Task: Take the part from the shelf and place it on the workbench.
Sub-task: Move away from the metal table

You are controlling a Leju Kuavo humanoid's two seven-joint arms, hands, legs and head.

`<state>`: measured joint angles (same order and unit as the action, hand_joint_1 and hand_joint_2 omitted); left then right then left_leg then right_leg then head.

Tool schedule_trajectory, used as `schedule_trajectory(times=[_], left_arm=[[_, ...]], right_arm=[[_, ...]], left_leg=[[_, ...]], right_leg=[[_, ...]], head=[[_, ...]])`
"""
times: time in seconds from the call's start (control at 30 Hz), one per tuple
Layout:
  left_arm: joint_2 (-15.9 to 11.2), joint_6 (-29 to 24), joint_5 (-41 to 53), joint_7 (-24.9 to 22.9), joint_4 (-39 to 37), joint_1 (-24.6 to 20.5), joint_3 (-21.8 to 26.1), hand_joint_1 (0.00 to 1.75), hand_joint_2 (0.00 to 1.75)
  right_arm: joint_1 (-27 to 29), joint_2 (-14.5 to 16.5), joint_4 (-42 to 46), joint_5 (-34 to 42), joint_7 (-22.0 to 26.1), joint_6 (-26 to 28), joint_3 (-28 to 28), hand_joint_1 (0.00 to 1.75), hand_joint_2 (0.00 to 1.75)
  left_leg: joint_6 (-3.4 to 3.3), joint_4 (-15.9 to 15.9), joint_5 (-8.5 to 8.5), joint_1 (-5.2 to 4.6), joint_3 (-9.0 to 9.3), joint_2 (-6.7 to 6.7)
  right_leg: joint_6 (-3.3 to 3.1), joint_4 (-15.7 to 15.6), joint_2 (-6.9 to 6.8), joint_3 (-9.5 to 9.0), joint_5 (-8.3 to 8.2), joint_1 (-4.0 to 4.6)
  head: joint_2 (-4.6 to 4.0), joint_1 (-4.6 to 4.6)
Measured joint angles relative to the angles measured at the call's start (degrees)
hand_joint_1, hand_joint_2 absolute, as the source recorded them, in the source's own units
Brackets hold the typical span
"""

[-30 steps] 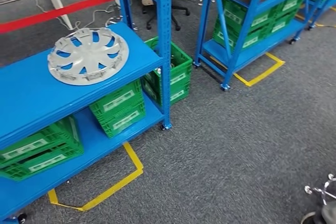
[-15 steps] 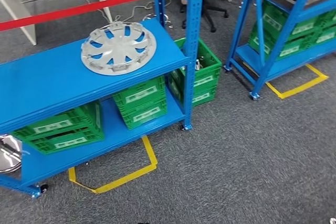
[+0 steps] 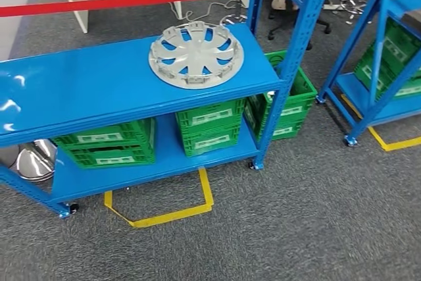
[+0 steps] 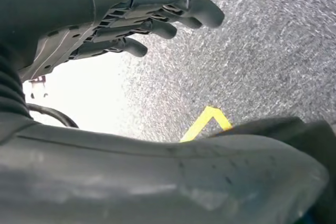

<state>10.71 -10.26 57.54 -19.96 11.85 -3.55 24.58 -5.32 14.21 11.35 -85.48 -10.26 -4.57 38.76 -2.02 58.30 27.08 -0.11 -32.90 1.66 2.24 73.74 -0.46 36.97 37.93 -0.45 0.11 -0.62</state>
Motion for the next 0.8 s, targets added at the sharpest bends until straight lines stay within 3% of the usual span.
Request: schedule_trajectory(times=[0.03, 0.1, 0.13, 0.2, 0.23, 0.33, 0.4, 0.47, 0.5, 0.53, 0.63, 0.7, 0.8], left_arm=[[0.0, -0.1, 0.0, 0.3, 0.0, 0.0, 0.0, 0.0, 1.75], [0.0, -0.7, -0.1, 1.3, 0.0, 0.1, 0.2, 0.0, 1.75], [0.0, -1.3, -0.2, 1.8, 0.0, 0.2, 0.3, 0.0, 1.75], [-0.1, -2.4, -0.1, 2.6, 0.0, 0.3, 0.8, 0.0, 1.75], [-0.2, -2.9, 0.0, 2.8, 0.0, 0.3, 1.0, 0.0, 1.75], [-0.5, -3.4, 0.2, 2.9, 0.0, 0.5, 1.5, 0.0, 1.75], [-0.6, -3.4, 0.2, 3.0, 0.0, 0.3, 1.6, 0.0, 1.75], [-0.6, -3.5, 0.1, 3.1, 0.0, 0.3, 1.9, 0.0, 1.75], [-0.7, -3.6, -0.2, 3.3, 0.0, 0.5, 2.1, 0.0, 1.75], [-0.8, -3.6, -0.7, 3.5, 0.0, 0.7, 2.2, 0.0, 1.75], [-1.3, -3.1, -3.2, 4.3, 0.0, 2.0, 2.0, 0.0, 1.75], [-1.6, -2.6, -5.3, 5.0, 0.0, 2.7, 1.5, 0.0, 1.75], [-2.1, -1.9, -8.6, 5.9, 0.0, 3.7, 0.5, 0.0, 1.75]], right_arm=[[-0.1, 0.0, 0.0, 0.4, -0.7, 0.3, 0.2, 0.0, 0.0], [-0.1, 0.0, 0.0, 1.9, -2.4, 1.6, 0.9, 0.0, 0.0], [-0.1, -0.1, 0.0, 3.0, -3.2, 2.4, 1.6, 0.0, 0.44], [0.0, -0.2, 0.0, 4.8, -3.8, 3.6, 3.2, 0.0, 1.31], [0.1, -0.4, 0.0, 5.3, -3.6, 3.9, 3.8, 0.0, 1.31], [0.4, -0.8, 0.0, 5.9, -3.1, 4.6, 5.1, 0.0, 0.0], [0.4, -0.9, 0.0, 6.1, -2.6, 4.8, 5.7, 0.0, 0.87], [0.6, -1.0, 0.0, 6.2, -2.2, 5.0, 6.2, 0.0, 1.75], [0.6, -1.1, 0.2, 6.5, -2.1, 5.1, 6.3, 0.0, 1.75], [0.6, -1.2, 0.4, 7.0, -1.9, 5.2, 6.4, 0.0, 1.75], [0.5, -1.5, 1.6, 10.1, -1.3, 5.3, 5.5, 0.0, 1.75], [0.5, -1.9, 2.3, 13.1, -0.8, 5.3, 4.4, 0.0, 1.75], [0.7, -2.6, 3.1, 17.6, -0.2, 5.3, 2.5, 0.0, 1.75]], left_leg=[[0.07, 0.1, 0.04, 0.09, 0.08, 0.65], [0.52, 0.4, 0.29, 0.21, 0.2, 1.76], [0.85, 0.6, 0.43, 0.19, 0.11, 2.17], [1.54, 0.9, 0.47, 0.06, -0.21, 2.57], [1.76, 0.9, 0.41, 0.1, -0.34, 2.63], [2.48, 2.9, 1.77, 0.16, -1.16, 1.19], [2.99, 9.1, 4.96, 0.15, -3.96, -0.45], [3.15, 15.9, 7.4, 0.19, -7.24, -0.91], [3.06, 17.1, 7.16, 0.2, -7.85, -0.96], [2.85, 15.8, 5.79, 0.17, -7.3, -0.97], [1.61, 5.2, 0.61, -0.24, -2.33, -1.24], [1.14, 1.6, 0.22, -0.55, -0.73, -1.47], [0.76, 0.3, 0.21, -0.31, -0.28, -1.36]], right_leg=[[0.12, -1.9, 0.1, -0.52, -1.97, -0.14], [0.39, -9.0, 0.64, -3.21, -6.18, -0.45], [0.29, -12.0, 1.05, -4.5, -7.25, -0.54], [-0.26, -14.2, 1.65, -5.47, -7.33, -0.49], [-0.76, -14.4, 1.69, -5.62, -7.39, -0.48], [-1.88, -14.6, 1.26, -5.73, -7.65, -0.58], [-2.33, -14.6, 0.7, -5.83, -7.57, -0.57], [-2.53, -14.6, 0.05, -5.87, -7.43, -0.49], [-2.6, -14.6, -0.18, -5.93, -7.36, -0.42], [-2.63, -14.6, -0.3, -6.04, -7.29, -0.34], [-2.47, -14.6, -0.36, -6.43, -6.96, -0.06], [-2.05, -14.7, -0.56, -6.36, -6.82, 0.09], [-1.17, -14.8, -0.72, -6.25, -6.39, 0.2]], head=[[0.0, -0.01], [0.0, 0.08], [0.0, 0.14], [0.0, 0.15], [0.0, 0.11], [0.0, -0.22], [0.0, -0.52], [0.0, -0.53], [0.0, -0.53], [0.0, -0.53], [0.0, -0.52], [0.0, -0.49], [0.0, -0.43]])
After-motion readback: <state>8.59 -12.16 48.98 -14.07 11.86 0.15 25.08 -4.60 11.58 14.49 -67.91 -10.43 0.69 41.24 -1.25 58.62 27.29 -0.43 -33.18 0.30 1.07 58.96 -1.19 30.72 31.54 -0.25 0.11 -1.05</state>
